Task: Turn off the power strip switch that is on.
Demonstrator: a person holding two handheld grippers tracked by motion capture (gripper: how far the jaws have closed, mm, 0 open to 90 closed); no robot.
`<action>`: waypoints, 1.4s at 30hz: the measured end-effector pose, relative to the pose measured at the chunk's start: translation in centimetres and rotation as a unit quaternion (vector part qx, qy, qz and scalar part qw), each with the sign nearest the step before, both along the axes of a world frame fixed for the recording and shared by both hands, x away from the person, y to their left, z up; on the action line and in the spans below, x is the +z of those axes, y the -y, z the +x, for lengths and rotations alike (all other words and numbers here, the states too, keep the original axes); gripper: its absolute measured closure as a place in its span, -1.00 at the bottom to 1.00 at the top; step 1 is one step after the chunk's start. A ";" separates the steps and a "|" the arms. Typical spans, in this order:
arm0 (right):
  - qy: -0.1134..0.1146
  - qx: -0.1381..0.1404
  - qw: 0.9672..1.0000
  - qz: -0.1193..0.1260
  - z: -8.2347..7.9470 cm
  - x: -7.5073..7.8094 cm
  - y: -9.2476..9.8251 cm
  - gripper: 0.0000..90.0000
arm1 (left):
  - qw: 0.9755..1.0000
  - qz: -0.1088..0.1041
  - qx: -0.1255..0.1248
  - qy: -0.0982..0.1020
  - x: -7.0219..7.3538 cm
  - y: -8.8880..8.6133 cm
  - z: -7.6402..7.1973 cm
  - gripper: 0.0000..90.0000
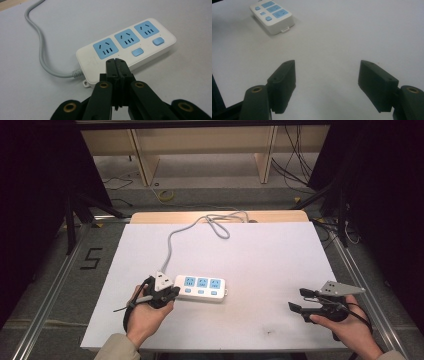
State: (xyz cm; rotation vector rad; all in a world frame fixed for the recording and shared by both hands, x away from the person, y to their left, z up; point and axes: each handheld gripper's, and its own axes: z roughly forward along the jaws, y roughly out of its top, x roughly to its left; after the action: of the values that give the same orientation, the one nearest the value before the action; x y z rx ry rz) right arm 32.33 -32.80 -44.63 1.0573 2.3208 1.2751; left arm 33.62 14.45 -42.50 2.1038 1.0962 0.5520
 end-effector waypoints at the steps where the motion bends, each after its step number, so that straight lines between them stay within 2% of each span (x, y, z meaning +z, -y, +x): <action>1: 0.000 0.000 1.000 0.000 0.0 0.0 0.0 -0.31 | 1.000 0.001 -0.001 0.000 0.0 0.1 0.1 1.00; 17: -0.002 0.000 1.000 0.000 0.0 0.0 0.0 -0.31 | 1.000 0.005 -0.013 -0.010 0.0 1.6 1.0 1.00; 42: -0.003 0.000 1.000 0.000 0.0 0.0 0.0 -0.31 | 0.999 0.011 -0.017 -0.024 -0.3 2.9 2.3 1.00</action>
State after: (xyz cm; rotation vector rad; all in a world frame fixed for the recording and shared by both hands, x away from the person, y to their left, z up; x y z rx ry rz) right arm 32.32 -32.76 -44.68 1.0620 2.3257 1.2727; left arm 35.92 11.53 -42.82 2.1625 1.0829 0.5010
